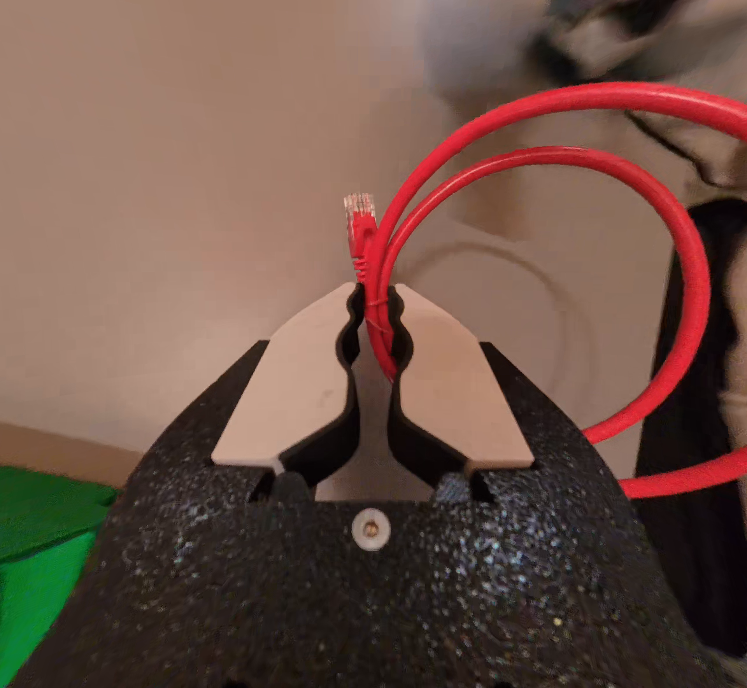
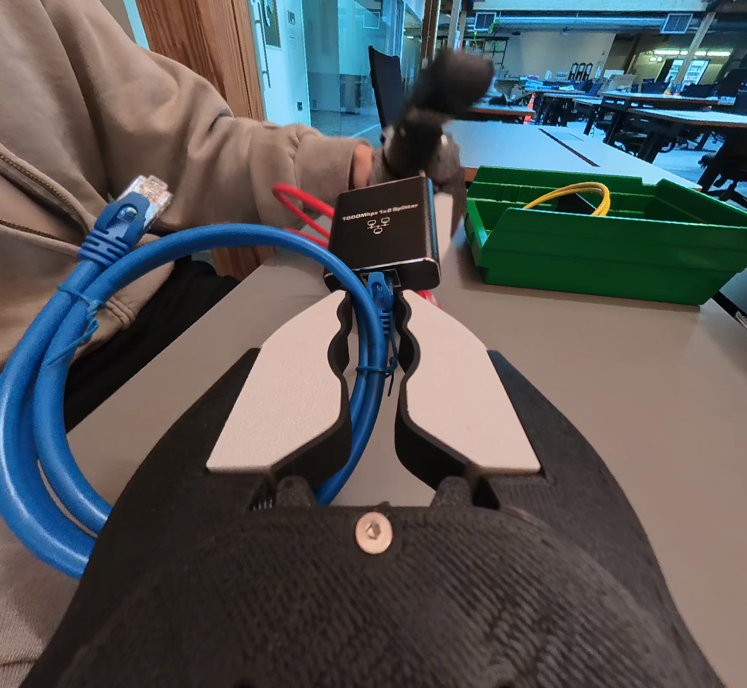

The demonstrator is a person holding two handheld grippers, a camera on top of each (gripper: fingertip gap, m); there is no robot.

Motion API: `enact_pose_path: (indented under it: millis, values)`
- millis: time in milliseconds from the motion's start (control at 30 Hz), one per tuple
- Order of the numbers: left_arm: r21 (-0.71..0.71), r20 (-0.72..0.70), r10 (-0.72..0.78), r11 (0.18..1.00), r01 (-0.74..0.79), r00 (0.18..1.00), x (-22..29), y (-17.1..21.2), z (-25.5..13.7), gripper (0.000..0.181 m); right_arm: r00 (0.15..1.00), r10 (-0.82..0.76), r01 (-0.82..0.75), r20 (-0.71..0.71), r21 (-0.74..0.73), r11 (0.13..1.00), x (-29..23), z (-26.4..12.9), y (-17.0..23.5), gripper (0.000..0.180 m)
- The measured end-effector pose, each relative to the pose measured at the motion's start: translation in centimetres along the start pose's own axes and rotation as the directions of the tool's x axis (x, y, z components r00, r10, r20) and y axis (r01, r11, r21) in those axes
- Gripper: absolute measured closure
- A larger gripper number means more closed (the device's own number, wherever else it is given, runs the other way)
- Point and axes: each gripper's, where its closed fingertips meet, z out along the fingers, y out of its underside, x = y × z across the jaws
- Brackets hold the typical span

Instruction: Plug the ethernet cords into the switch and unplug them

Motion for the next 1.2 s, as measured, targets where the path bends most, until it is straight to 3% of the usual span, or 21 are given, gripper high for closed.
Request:
enact_pose_path:
  millis: [167,333,800,1200]
  values:
    - [-0.089,0.015,0.281,0.956,-0.278,0.960,3.4,-3.9,-3.9,0.170,1.000,0.012,-0.011,0.018,-0.020,1.000,-0.1,0.3,0.5,0.159]
    - [-0.213,0.017,0.383,0.904,-0.371,0.924,4.5,-4.4,-4.6,0.171,1.000,0.009,-0.008,0.021,-0.034,0.999,-0.2,0.7,0.6,0.159]
    - [-0.277,0.009,0.378,0.891,-0.361,0.926,4.0,-3.6,-4.4,0.171,0.997,-0.067,0.062,-0.028,-0.167,0.984,0.0,1.7,1.2,0.160]
    - [-0.537,0.061,0.441,0.771,-0.343,0.895,2.6,-1.9,-3.4,0.171,0.989,-0.129,0.090,-0.077,-0.383,0.919,0.9,2.4,3.3,0.160]
